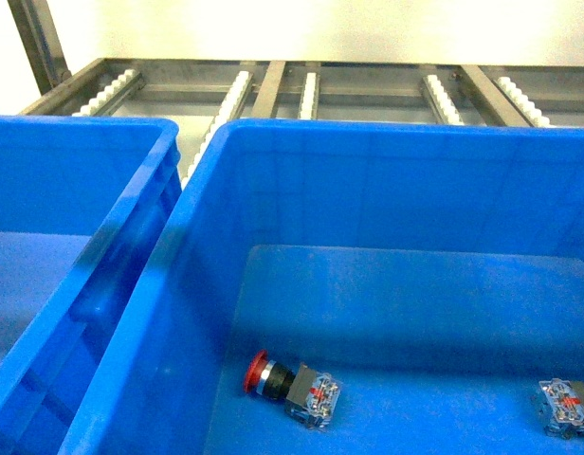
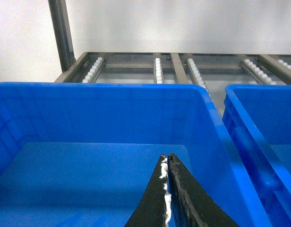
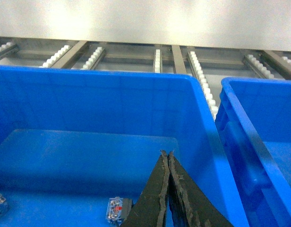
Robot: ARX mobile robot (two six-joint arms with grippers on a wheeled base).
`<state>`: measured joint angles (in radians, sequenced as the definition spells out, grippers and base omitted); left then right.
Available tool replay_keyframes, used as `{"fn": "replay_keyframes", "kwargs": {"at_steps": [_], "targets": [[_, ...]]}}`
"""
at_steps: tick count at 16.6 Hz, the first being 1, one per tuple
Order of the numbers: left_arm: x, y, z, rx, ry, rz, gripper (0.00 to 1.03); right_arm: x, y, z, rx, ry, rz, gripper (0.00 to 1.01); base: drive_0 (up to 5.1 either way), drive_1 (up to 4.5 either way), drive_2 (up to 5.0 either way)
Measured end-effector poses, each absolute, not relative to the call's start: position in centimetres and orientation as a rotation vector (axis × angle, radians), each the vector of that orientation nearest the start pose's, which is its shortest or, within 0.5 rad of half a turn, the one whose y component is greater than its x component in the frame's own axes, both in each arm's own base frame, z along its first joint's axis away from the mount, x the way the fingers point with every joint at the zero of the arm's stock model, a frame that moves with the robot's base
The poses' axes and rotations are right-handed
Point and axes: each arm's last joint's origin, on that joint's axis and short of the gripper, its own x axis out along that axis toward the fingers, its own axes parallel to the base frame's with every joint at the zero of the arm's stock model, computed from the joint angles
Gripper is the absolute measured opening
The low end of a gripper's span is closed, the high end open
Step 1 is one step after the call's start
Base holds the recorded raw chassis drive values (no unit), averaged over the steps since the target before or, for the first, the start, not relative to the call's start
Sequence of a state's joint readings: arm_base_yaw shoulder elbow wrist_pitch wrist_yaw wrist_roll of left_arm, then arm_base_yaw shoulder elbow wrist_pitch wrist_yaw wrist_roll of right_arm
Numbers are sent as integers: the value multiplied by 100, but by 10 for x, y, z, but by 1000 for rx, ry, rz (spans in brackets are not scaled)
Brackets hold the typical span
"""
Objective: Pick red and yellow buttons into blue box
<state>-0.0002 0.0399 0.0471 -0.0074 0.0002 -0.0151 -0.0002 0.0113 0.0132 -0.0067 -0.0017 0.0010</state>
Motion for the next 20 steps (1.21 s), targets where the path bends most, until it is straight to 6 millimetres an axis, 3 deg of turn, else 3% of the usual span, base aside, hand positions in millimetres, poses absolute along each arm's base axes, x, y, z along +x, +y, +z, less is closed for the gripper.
{"fn": "replay_keyframes", "kwargs": {"at_steps": [2, 9, 10, 13, 18, 20], "targets": [[98, 0, 166, -15, 12, 2, 2, 97, 0, 167, 1, -3, 2, 2, 0, 0, 0], [97, 0, 167, -15, -1, 0, 3, 97, 0, 167, 1, -5, 2, 2, 0, 0, 0], [97, 0, 167, -15, -1, 0, 17, 97, 0, 167, 0, -5, 2, 13, 0, 0, 0], [97, 0, 167, -15, -1, 0, 37, 97, 0, 167, 0, -5, 2, 33, 0, 0, 0], [97, 0, 167, -15, -1, 0, 88, 97, 0, 167, 0, -5, 2, 83, 0, 0, 0], [97, 0, 167, -14, -1, 0, 100, 97, 0, 167, 0, -5, 2, 99, 0, 0, 0]]}}
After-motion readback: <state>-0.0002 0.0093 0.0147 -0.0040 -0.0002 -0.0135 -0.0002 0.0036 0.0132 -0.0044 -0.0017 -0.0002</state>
